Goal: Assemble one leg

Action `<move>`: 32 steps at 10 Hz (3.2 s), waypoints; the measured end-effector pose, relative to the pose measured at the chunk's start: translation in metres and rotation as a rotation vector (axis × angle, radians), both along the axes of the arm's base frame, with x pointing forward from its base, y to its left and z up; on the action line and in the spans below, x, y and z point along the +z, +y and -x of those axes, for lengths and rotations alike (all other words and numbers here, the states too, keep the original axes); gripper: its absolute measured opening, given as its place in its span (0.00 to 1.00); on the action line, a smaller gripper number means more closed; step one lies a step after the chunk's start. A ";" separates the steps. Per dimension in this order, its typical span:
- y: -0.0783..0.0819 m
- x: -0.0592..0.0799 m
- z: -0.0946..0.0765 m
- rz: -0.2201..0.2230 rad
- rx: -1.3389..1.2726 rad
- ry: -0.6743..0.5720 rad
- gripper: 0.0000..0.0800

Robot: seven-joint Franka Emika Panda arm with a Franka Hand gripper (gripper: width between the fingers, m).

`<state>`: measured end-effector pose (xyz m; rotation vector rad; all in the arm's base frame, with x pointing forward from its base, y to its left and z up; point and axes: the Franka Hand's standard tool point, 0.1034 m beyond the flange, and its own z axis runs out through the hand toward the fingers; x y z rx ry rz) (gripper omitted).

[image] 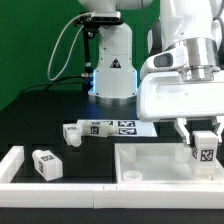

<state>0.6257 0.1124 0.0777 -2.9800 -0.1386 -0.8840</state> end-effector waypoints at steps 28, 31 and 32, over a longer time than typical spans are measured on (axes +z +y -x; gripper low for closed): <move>-0.005 0.001 -0.015 -0.378 -1.032 0.552 0.36; -0.005 0.000 -0.014 -0.564 -1.414 0.532 0.36; -0.004 -0.001 -0.014 -0.558 -1.397 0.533 0.43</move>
Offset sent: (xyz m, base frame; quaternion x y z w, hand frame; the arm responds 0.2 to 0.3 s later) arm 0.0000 0.0000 0.0000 0.0000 0.0000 0.0000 1.0000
